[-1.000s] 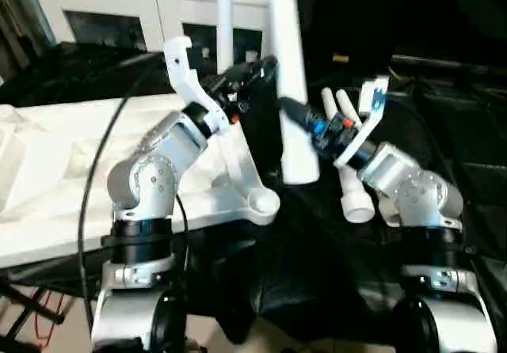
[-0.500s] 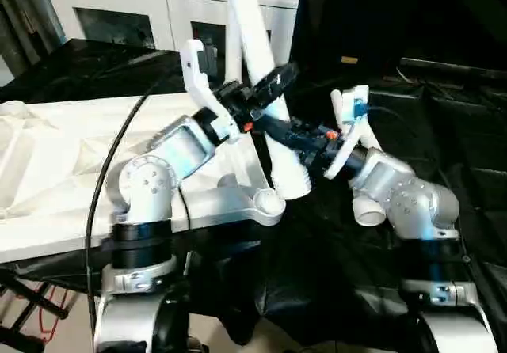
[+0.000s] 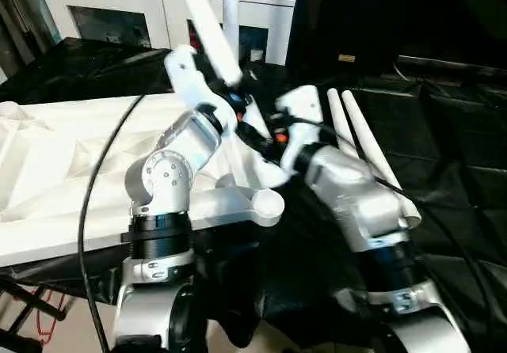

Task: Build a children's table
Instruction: Pick table leg

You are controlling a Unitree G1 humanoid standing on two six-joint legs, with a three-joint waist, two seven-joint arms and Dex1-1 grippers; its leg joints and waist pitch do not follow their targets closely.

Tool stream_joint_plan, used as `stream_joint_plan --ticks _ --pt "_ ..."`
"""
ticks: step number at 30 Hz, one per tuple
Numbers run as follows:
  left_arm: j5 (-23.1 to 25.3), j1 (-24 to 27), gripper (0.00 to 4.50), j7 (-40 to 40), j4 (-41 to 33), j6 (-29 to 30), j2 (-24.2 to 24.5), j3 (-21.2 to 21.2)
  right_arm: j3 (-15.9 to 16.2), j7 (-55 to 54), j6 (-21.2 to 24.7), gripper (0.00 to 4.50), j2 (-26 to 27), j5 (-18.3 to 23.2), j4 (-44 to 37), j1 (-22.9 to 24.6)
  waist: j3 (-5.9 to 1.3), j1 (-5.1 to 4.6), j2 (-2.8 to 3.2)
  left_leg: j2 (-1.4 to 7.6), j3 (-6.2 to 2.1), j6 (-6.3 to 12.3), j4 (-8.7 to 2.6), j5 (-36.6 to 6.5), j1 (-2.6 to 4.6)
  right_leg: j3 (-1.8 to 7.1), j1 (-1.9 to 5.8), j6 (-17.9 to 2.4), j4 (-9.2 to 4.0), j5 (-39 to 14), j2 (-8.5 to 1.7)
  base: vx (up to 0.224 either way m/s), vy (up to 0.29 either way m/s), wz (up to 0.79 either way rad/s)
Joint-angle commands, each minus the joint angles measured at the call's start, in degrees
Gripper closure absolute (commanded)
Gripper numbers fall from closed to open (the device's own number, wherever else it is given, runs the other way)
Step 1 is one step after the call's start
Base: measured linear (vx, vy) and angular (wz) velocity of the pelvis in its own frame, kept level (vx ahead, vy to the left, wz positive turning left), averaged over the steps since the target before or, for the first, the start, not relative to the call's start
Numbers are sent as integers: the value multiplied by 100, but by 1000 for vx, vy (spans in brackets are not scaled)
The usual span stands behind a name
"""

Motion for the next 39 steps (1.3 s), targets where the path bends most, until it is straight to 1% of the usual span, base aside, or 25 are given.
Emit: stream_joint_plan --ticks 1,3,4,9,11,13,14,15,16,17,19,20,21,23,25,26,27,28,29,31,33,34,35,37,39 --pt "48 -80 249 168 -19 -35 -141 -53 129 -66 -137 266 42 -125 14 -83 -482 -19 22 55 -2 11 -362 -706 52 240 381 -807 -353 -633 -340 0 0 0" --pt "34 -62 258 222 -46 -60 -162 -37 152 -95 -199 267 56 -174 23 -80 -477 -19 32 54 -1 28 -362 -716 51 244 386 -827 -349 -632 -344 0 0 0" --pt "5 -50 259 212 -71 -58 -166 -29 162 -99 -225 267 63 -189 19 -81 -476 -20 5 52 5 39 -361 -729 52 245 390 -819 -354 -666 -346 0 0 0" --pt "-18 -27 261 -55 -132 -119 -62 -155 227 -9 -328 267 39 -212 28 -93 -463 -42 9 51 6 35 -363 -829 49 247 384 -749 -377 -922 -357 0 0 0" --pt "9 6 261 -302 -168 -138 46 -297 168 151 -207 197 29 -39 -11 -94 -459 -44 16 53 3 52 -368 -864 54 246 376 -699 -388 -1032 -357 0 0 0" --pt "56 122 261 -1020 -311 -86 395 -710 -3 607 296 197 -150 368 -38 -142 -463 -45 19 49 0 91 -369 -855 62 246 379 -685 -382 -988 -341 0 0 0" --pt "-47 212 261 -1607 -440 35 658 -946 -127 1011 747 191 -406 640 17 -213 -469 -35 33 49 -11 130 -372 -828 70 242 388 -711 -364 -979 -336 0 0 0" --pt "-114 231 262 -1783 -474 85 728 -983 -169 1159 896 171 -498 739 42 -240 -471 -36 33 57 -7 137 -370 -805 64 246 392 -751 -352 -911 -334 0 0 0" --pt "-196 245 262 -1992 -504 154 820 -1017 -198 1360 1048 158 -613 857 47 -270 -469 -41 58 63 3 126 -357 -762 68 250 374 -831 -345 -766 -331 0 0 0" --pt "-350 252 262 -2378 -539 273 991 -1064 -202 1804 1295 153 -854 1058 36 -307 -477 -30 75 58 11 125 -346 -742 79 251 380 -942 -330 -630 -334 0 0 0" --pt "-399 248 262 -2490 -542 310 1040 -1067 -192 1947 1361 153 -931 1111 35 -317 -475 -21 56 71 9 107 -351 -704 61 249 400 -1042 -312 -521 -345 0 0 0" --pt "-477 234 262 -2709 -521 367 1138 -1068 -126 2201 1462 153 -1093 1160 37 -322 -476 -23 56 68 9 83 -349 -672 51 250 409 -1085 -311 -491 -357 0 0 0" --pt "-546 224 262 -3108 -502 424 1336 -1150 45 2738 1618 153 -1388 1298 -47 -281 -485 -25 54 55 8 92 -341 -678 55 242 419 -1088 -310 -498 -348 0 0 0" --pt "-608 218 262 -3414 -498 451 1474 -1209 221 3251 1683 153 -1643 1426 -177 -213 -473 -13 60 59 15 146 -339 -765 63 247 428 -1088 -333 -623 -346 0 0 0" --pt "-849 209 262 -3834 -516 478 1587 -1215 342 3735 1878 153 -1878 1673 -344 -150 -469 -12 56 56 11 147 -340 -799 59 243 438 -1101 -342 -724 -356 0 0 0" --pt "-910 210 262 -3954 -529 479 1615 -1220 357 3833 1925 153 -1921 1735 -375 -139 -473 -2 50 65 11 148 -336 -766 63 246 433 -1116 -334 -750 -364 0 0 0" --pt "-1247 288 262 -4544 -732 616 1729 -1268 370 4034 2048 153 -1971 1837 -392 -152 -467 -13 48 68 10 131 -340 -764 55 246 425 -1128 -329 -769 -360 0 0 0" --pt "-1404 334 262 -4792 -843 681 1768 -1289 367 4116 2106 153 -1981 1891 -404 -155 -472 -5 58 54 11 116 -334 -802 68 242 430 -1160 -342 -884 -372 0 0 0" --pt "-1447 347 262 -4859 -874 698 1779 -1295 366 4140 2123 153 -1983 1908 -408 -155 -470 -26 57 75 3 116 -347 -822 52 241 425 -1204 -328 -884 -367 0 0 0" --pt "-1596 398 262 -5064 -1001 764 1796 -1335 345 4160 2190 153 -1965 1972 -387 -179 -459 -25 65 82 9 86 -344 -930 84 242 402 -1206 -348 -1002 -365 0 0 0" --pt "-1679 419 262 -5174 -1054 778 1788 -1358 337 4159 2211 153 -1958 2007 -360 -207 -440 -29 65 80 14 43 -355 -1051 94 240 385 -1163 -382 -1241 -361 0 0 0" --pt "-1742 434 262 -5220 -1093 810 1778 -1368 325 4143 2220 182 -1936 2024 -346 -224 -433 -30 62 73 14 4 -359 -1135 104 237 385 -1081 -405 -1471 -358 0 0 0" --pt "-1788 445 262 -5251 -1118 820 1765 -1370 317 4143 2218 189 -1918 2036 -336 -236 -430 -31 63 71 12 -21 -361 -1177 108 237 384 -999 -426 -1649 -362 0 0 0" --pt "-1825 454 262 -5306 -1094 815 1769 -1380 305 4176 2274 194 -1896 2102 -364 -237 -421 -29 68 73 7 -42 -367 -1260 128 233 365 -898 -452 -1860 -355 0 0 0" --pt "-1820 462 262 -5343 -1080 807 1785 -1391 304 4200 2305 207 -1893 2118 -384 -225 -425 -21 65 75 -6 -72 -380 -1255 118 229 376 -848 -453 -1918 -359 0 0 0"
